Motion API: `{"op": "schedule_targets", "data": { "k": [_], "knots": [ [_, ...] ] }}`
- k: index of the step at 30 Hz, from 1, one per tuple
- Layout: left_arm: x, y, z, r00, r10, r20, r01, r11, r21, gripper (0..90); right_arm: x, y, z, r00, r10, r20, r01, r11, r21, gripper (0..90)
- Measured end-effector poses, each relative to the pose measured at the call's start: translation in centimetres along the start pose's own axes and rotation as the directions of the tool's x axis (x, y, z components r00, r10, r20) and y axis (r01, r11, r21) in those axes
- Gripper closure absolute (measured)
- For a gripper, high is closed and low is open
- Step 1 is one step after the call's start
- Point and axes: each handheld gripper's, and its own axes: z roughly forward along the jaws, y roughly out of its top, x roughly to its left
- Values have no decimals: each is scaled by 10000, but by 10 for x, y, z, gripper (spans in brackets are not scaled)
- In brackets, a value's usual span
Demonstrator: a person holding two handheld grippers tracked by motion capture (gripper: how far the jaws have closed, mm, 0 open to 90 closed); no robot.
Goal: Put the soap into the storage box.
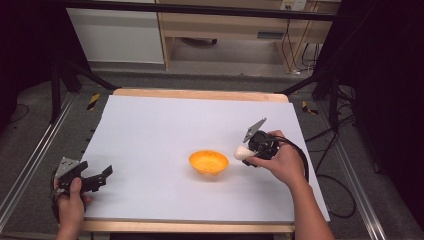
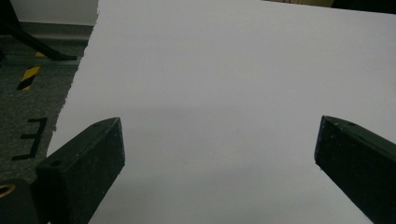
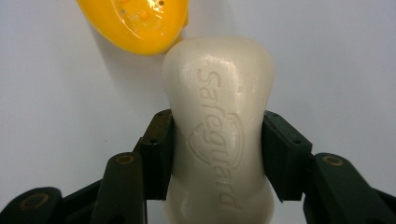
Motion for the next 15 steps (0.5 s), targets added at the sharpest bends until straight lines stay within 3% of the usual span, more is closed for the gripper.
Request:
{"op": "schedule_targets", "data": {
  "k": [15],
  "knots": [
    [0,0,0,10000,1,-2,-1,10000,-6,12,9,26,7,9981,-604,-114,601,9979,-226,497]
  ]
}}
